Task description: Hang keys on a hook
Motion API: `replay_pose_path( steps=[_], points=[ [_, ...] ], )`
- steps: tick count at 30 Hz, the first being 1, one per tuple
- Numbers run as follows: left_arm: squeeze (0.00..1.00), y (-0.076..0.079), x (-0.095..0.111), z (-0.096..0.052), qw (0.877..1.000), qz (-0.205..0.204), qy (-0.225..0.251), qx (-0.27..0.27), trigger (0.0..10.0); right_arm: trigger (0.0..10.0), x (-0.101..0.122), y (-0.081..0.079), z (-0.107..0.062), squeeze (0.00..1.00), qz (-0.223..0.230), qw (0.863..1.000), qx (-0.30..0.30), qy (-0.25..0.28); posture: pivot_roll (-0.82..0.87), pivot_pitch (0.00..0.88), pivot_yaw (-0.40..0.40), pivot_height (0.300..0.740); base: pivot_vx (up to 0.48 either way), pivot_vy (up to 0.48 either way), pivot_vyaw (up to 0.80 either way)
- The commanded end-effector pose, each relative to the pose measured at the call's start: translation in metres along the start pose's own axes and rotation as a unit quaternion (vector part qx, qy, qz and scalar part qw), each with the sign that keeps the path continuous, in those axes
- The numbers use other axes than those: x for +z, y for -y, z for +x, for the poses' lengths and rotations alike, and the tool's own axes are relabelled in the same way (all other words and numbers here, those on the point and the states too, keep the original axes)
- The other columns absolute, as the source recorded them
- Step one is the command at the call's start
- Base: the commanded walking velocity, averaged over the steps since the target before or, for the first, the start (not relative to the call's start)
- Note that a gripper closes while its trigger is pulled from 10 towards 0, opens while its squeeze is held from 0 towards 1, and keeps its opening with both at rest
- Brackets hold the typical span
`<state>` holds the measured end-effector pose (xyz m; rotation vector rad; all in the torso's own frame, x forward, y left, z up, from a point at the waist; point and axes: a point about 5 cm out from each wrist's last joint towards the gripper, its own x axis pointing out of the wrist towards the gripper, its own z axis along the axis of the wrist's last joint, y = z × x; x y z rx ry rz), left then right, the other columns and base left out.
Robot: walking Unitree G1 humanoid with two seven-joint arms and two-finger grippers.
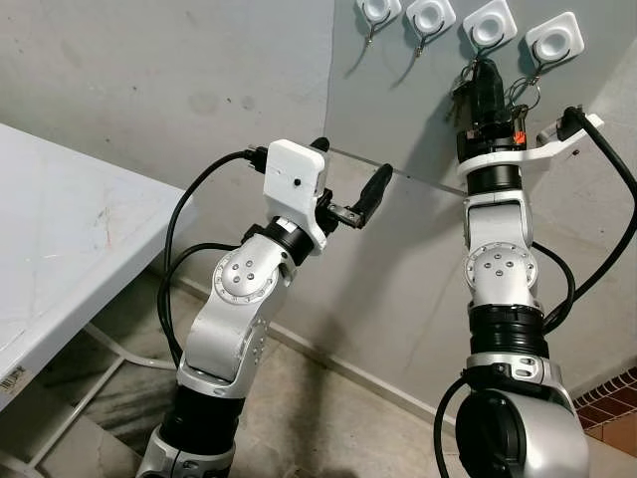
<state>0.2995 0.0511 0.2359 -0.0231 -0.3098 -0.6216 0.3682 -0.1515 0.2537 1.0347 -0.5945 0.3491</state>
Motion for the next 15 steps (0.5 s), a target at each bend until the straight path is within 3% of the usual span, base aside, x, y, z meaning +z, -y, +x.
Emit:
replay_pose_path(
  steps=[1,11,12,13,14,15],
  points=[
    [0.0,0.002,0.006,0.001,1.0,0.006,0.008,-0.003,10.0,10.0,0.003,0.013,-0.007,1.0,0.002,0.999,-0.035,0.002,0.08,0.083,-0.042,0.74,0.0,0.0,0.0],
    [0.0,0.002,0.005,0.0,1.0,0.007,0.007,0.001,10.0,10.0,-0.009,0.029,-0.032,1.0,-0.006,0.996,-0.08,-0.026,0.07,0.085,-0.044,0.74,0.0,0.0,0.0],
    [0.0,0.002,0.004,0.0,1.0,0.007,0.007,0.002,10.0,10.0,-0.01,0.031,-0.035,0.75,-0.007,0.996,-0.084,-0.03,0.07,0.085,-0.045,0.74,0.0,0.0,0.0],
    [0.0,0.001,0.004,0.0,1.0,0.008,0.006,0.004,10.0,10.0,-0.012,0.033,-0.041,0.11,-0.011,0.995,-0.089,-0.039,0.07,0.084,-0.046,0.74,0.0,0.0,0.0],
    [0.0,0.001,0.003,0.0,1.0,0.008,0.006,0.005,10.0,10.0,-0.014,0.035,-0.044,0.0,-0.016,0.995,-0.092,-0.044,0.07,0.084,-0.046,0.74,0.0,0.0,0.0],
    [0.0,0.0,0.003,0.0,1.0,0.008,0.005,0.007,10.0,10.0,-0.016,0.036,-0.047,0.0,-0.019,0.994,-0.095,-0.05,0.07,0.084,-0.046,0.74,0.0,0.0,0.0]
  ],
)
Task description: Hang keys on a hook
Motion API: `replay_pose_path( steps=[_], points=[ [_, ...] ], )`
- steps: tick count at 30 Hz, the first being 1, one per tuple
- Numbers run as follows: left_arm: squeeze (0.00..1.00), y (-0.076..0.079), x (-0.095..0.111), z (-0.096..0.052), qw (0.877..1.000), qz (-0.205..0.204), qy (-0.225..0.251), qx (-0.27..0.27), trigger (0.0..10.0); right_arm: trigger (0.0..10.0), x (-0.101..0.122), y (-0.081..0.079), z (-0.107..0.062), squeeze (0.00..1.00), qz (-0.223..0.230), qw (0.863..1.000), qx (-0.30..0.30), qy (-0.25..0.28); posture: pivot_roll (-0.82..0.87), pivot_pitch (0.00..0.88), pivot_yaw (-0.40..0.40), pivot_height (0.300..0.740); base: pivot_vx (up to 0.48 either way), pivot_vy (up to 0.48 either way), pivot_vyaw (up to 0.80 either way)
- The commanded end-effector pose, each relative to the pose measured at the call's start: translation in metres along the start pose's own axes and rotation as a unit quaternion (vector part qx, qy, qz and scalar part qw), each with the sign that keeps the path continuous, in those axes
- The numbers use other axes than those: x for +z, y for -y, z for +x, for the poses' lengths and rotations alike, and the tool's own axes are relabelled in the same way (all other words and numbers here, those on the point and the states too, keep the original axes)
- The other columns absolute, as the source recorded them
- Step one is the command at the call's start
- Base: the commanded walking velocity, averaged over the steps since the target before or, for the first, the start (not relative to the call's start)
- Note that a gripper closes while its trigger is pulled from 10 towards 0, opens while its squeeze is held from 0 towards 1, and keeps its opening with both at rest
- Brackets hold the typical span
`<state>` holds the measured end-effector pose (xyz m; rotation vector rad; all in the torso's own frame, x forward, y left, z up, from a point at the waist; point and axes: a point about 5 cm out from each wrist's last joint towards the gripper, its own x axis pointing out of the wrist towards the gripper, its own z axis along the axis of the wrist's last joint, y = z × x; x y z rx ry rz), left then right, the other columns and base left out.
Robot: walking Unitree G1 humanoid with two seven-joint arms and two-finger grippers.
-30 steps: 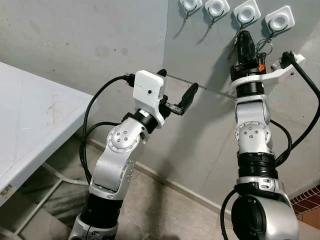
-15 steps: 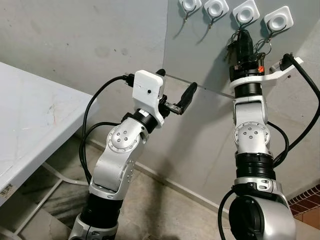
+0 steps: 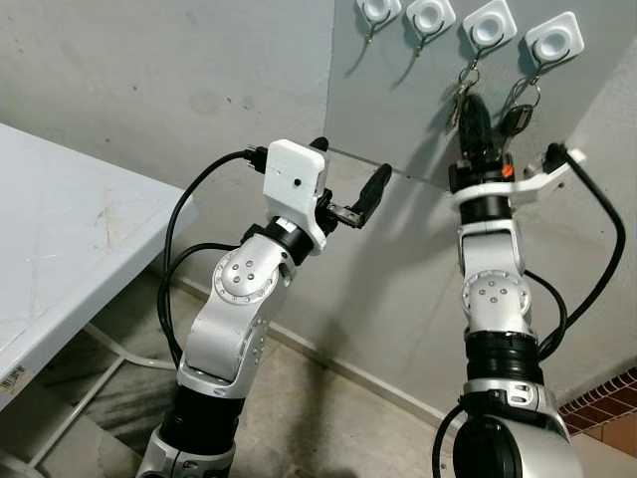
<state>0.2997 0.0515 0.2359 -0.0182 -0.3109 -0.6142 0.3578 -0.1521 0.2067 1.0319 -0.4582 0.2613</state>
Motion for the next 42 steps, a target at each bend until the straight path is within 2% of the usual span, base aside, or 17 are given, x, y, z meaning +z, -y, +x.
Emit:
replay_pose_path(
  steps=[1,7,10,12,17,18,20,22,23,24,25,26,29,30,35,40,42],
  points=[
    [0.0,0.0,0.001,-0.001,1.0,0.006,0.003,0.008,10.0,10.0,-0.007,0.016,-0.017,0.0,-0.019,0.999,-0.038,-0.027,0.07,0.081,-0.047,0.74,0.0,0.0,0.0],
    [0.0,-0.008,-0.012,-0.006,0.999,0.005,-0.013,0.039,10.0,10.0,-0.018,0.033,-0.042,0.0,-0.067,0.993,-0.057,-0.074,0.07,0.074,-0.046,0.74,0.0,0.0,0.0],
    [0.0,-0.02,-0.028,-0.014,0.996,-0.031,-0.033,0.079,10.0,10.0,-0.025,0.045,-0.062,0.0,-0.106,0.985,-0.072,-0.114,0.07,0.064,-0.046,0.74,0.0,0.0,0.0],
    [0.0,-0.027,-0.039,-0.021,0.993,-0.034,-0.048,0.104,10.0,10.0,-0.027,0.052,-0.072,0.0,-0.123,0.98,-0.086,-0.132,0.06,0.054,-0.046,0.74,0.0,0.0,0.0],
    [0.0,-0.041,-0.069,-0.039,0.979,-0.077,-0.089,0.169,10.0,10.0,-0.026,0.063,-0.089,0.0,-0.176,0.965,-0.108,-0.161,0.05,0.03,-0.049,0.74,0.0,0.0,0.0],
    [0.0,-0.044,-0.078,-0.047,0.972,-0.097,-0.098,0.191,10.0,10.0,-0.024,0.065,-0.092,0.0,-0.21,0.956,-0.112,-0.173,0.05,0.028,-0.049,0.74,0.0,0.0,0.0],
    [0.0,-0.045,-0.087,-0.055,0.967,-0.121,-0.105,0.198,10.0,10.0,-0.023,0.067,-0.095,0.0,-0.268,0.939,-0.107,-0.189,0.05,0.019,-0.05,0.74,0.0,0.0,0.0],
    [0.0,-0.047,-0.094,-0.059,0.963,-0.112,-0.116,0.215,10.0,10.0,-0.022,0.069,-0.096,0.0,-0.295,0.929,-0.104,-0.198,0.04,0.005,-0.052,0.74,0.0,0.0,0.0],
    [0.0,-0.049,-0.102,-0.064,0.957,-0.127,-0.12,0.233,10.0,10.0,-0.021,0.07,-0.097,0.0,-0.352,0.908,-0.092,-0.208,0.04,0.0,-0.053,0.74,0.0,0.0,0.0],
    [0.0,-0.049,-0.102,-0.064,0.957,-0.127,-0.12,0.233,10.0,10.0,-0.021,0.07,-0.097,0.0,-0.352,0.908,-0.092,-0.208,0.04,0.0,-0.053,0.74,0.0,0.0,0.0],
    [0.0,-0.05,-0.108,-0.069,0.958,-0.1,-0.125,0.239,10.0,10.0,-0.022,0.07,-0.099,0.0,-0.399,0.886,-0.069,-0.224,0.04,0.0,-0.053,0.74,0.0,0.0,0.0],
    [0.0,-0.051,-0.112,-0.072,0.957,-0.084,-0.132,0.244,10.0,10.0,-0.023,0.07,-0.1,0.0,-0.416,0.878,-0.059,-0.229,0.04,0.0,-0.055,0.74,0.0,0.0,0.0],
    [0.0,-0.054,-0.119,-0.077,0.955,-0.074,-0.134,0.255,10.0,10.0,-0.024,0.072,-0.103,0.0,-0.428,0.871,-0.055,-0.234,0.03,0.0,-0.056,0.74,0.0,0.0,0.0],
    [0.0,-0.056,-0.116,-0.078,0.957,-0.047,-0.119,0.259,10.0,10.0,-0.024,0.07,-0.102,0.0,-0.447,0.863,-0.043,-0.234,0.03,0.0,-0.058,0.74,0.0,0.0,0.0],
    [0.0,-0.066,-0.116,-0.077,0.949,-0.122,-0.104,0.272,10.0,10.0,-0.02,0.068,-0.098,0.0,-0.464,0.856,-0.041,-0.223,0.03,0.0,-0.062,0.74,0.0,0.0,0.0],
    [0.0,-0.077,-0.112,-0.079,0.946,-0.132,-0.085,0.283,10.0,10.0,-0.012,0.069,-0.093,0.0,-0.483,0.849,-0.044,-0.207,0.03,0.0,-0.063,0.74,0.0,0.0,0.0],
    [0.0,-0.08,-0.114,-0.083,0.947,-0.113,-0.087,0.289,10.0,10.0,-0.011,0.069,-0.093,0.0,-0.485,0.849,-0.043,-0.205,0.02,0.0,-0.062,0.74,0.0,0.0,0.36]
  ],
)
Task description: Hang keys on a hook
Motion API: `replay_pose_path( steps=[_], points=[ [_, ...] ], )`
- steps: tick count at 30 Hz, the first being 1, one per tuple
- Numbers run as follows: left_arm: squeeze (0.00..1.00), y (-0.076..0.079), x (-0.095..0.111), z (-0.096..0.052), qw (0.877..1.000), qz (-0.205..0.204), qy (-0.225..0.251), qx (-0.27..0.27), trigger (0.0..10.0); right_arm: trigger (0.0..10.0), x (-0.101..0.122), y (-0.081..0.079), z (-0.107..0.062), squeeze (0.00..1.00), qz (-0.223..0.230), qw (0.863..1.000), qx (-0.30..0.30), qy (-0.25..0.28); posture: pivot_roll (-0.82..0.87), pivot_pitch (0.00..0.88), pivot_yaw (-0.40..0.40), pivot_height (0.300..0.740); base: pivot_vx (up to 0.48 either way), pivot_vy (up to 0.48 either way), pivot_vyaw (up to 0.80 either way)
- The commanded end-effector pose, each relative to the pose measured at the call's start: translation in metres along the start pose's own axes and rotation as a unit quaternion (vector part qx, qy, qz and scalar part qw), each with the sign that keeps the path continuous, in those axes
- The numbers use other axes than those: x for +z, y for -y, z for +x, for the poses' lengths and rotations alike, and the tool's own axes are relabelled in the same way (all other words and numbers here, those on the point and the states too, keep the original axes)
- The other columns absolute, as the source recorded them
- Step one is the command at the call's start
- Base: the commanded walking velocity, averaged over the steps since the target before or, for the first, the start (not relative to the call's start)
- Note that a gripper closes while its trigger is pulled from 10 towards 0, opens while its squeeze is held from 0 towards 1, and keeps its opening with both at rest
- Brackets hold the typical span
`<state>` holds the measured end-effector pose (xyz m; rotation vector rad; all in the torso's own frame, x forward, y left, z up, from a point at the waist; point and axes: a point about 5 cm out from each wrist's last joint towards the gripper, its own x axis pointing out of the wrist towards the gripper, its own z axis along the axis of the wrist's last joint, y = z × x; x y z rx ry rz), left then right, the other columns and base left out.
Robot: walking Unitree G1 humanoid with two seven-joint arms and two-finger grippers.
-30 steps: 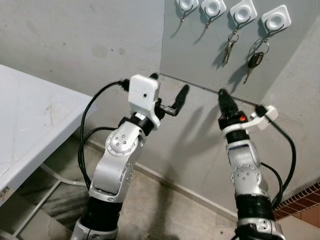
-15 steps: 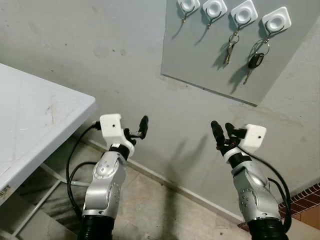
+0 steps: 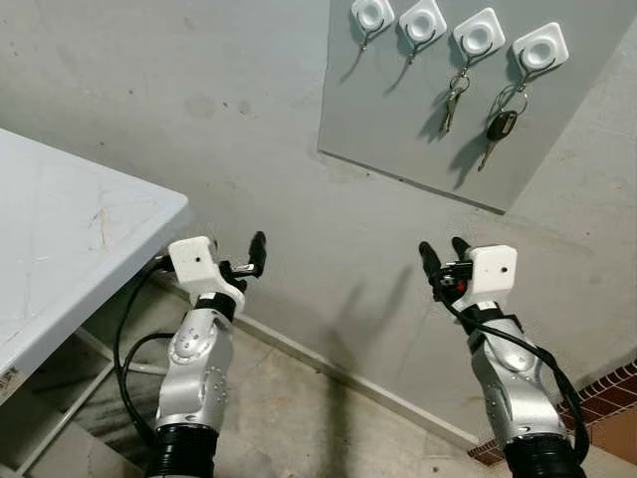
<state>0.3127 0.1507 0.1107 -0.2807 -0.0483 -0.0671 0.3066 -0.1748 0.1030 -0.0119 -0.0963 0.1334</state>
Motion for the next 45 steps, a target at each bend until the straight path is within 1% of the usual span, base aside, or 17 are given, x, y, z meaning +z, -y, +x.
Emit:
replay_pose_path(
  steps=[1,3,5,12,15,19,29,45],
  points=[
    [0.0,-0.002,-0.001,0.001,1.0,0.007,0.002,0.002,10.0,10.0,0.001,0.001,0.001,0.0,-0.003,1.0,-0.003,0.003,0.02,0.0,-0.062,0.74,0.0,0.0,0.72],
    [0.0,-0.005,-0.003,0.001,1.0,0.012,0.003,0.008,10.0,10.0,0.0,0.002,0.001,0.0,-0.006,1.0,-0.006,0.002,0.02,0.0,-0.062,0.74,0.0,0.0,0.8],
    [0.0,-0.006,0.001,0.002,1.0,0.023,0.015,0.015,10.0,10.0,0.0,0.001,0.002,0.0,-0.012,1.0,-0.006,0.004,0.03,0.0,-0.062,0.74,0.0,0.0,0.8],
    [0.0,-0.004,0.011,0.008,0.999,0.027,0.031,0.015,10.0,10.0,0.001,-0.004,0.004,0.0,-0.016,1.0,0.002,0.008,0.04,0.0,-0.061,0.74,0.0,0.0,0.8],
    [0.0,-0.004,0.011,0.009,0.999,0.029,0.031,0.017,10.0,10.0,0.0,-0.005,0.003,0.0,-0.015,1.0,0.004,0.007,0.04,0.0,-0.061,0.74,0.0,0.0,0.8],
    [0.0,-0.005,0.016,0.01,0.999,0.026,0.038,0.021,10.0,10.0,-0.001,-0.008,0.003,0.0,-0.017,1.0,0.009,0.007,0.04,0.0,-0.066,0.74,0.0,0.0,0.8],
    [0.0,-0.005,0.02,0.01,0.998,0.022,0.048,0.025,10.0,10.0,-0.001,-0.007,0.001,0.0,-0.025,1.0,0.017,0.005,0.04,0.0,-0.077,0.74,0.0,0.0,0.8],
    [0.0,-0.006,0.028,0.012,0.998,0.017,0.057,0.021,10.0,10.0,0.0,-0.012,0.004,0.0,-0.03,0.999,0.036,0.006,0.05,0.0,-0.086,0.74,0.0,0.0,0.8]
  ],
)
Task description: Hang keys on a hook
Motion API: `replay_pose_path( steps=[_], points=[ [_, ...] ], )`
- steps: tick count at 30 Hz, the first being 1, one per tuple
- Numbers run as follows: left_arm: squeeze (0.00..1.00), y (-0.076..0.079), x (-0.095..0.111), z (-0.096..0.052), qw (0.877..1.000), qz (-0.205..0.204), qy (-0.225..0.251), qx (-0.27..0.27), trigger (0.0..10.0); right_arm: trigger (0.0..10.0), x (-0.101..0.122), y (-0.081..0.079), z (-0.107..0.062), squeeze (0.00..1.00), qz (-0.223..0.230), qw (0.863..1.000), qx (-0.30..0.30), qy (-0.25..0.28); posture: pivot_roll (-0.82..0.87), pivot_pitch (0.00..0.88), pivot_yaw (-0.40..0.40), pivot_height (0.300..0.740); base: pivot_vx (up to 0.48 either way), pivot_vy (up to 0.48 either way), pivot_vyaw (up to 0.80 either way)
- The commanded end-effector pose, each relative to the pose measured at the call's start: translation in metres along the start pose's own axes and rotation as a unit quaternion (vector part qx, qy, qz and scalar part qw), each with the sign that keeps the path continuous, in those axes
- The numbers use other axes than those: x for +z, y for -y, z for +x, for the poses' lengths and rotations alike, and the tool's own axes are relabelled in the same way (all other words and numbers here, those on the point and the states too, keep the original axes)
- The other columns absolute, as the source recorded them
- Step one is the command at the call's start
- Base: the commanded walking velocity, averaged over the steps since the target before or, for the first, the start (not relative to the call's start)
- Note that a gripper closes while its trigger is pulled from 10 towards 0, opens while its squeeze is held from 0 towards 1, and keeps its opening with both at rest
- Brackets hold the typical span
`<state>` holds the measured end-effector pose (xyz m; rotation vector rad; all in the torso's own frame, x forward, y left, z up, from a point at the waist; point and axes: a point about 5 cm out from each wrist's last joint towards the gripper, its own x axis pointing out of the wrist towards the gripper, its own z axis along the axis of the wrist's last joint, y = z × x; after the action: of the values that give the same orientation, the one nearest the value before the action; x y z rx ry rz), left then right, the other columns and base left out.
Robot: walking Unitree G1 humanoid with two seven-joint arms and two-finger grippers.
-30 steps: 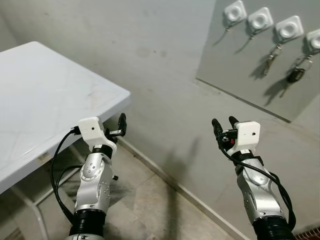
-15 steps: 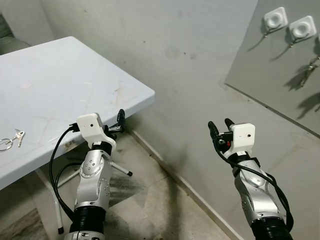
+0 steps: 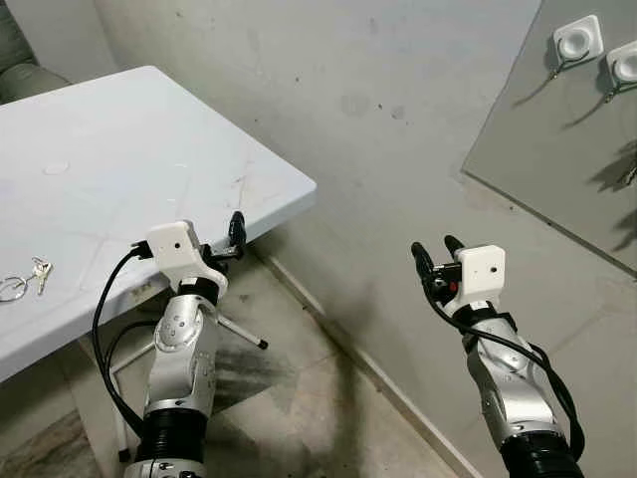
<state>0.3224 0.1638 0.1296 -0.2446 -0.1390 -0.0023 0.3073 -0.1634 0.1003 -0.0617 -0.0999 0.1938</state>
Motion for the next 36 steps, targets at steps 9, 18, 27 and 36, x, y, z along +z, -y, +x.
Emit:
replay_pose_path(
  steps=[9,18,27,36],
  points=[
    [0.0,0.0037,0.0098,0.0021,1.0,-0.006,0.014,-0.015,10.0,10.0,0.0053,-0.0013,0.0022,0.0,-0.008,1.0,0.01,0.014,0.05,0.0,-0.087,0.74,0.0,0.411,0.8],
    [0.0,0.0023,0.011,0.0051,1.0,-0.001,0.005,0.007,10.0,10.0,0.0059,-0.0009,0.0021,0.0,-0.011,1.0,0.016,0.015,0.05,0.0,-0.091,0.74,0.0,0.109,0.8],
    [0.0,0.0021,0.0113,0.0041,1.0,-0.002,0.005,0.01,10.0,10.0,0.0063,-0.0005,0.0016,0.0,-0.014,1.0,0.019,0.016,0.05,0.0,-0.094,0.74,0.0,0.0,0.8],
    [0.0,0.009,0.0071,0.0055,1.0,0.016,-0.007,-0.017,10.0,10.0,0.0093,-0.0028,0.0041,0.0,-0.003,0.999,0.032,0.02,0.06,0.0,-0.116,0.74,0.0,0.0,0.62]
  ],
)
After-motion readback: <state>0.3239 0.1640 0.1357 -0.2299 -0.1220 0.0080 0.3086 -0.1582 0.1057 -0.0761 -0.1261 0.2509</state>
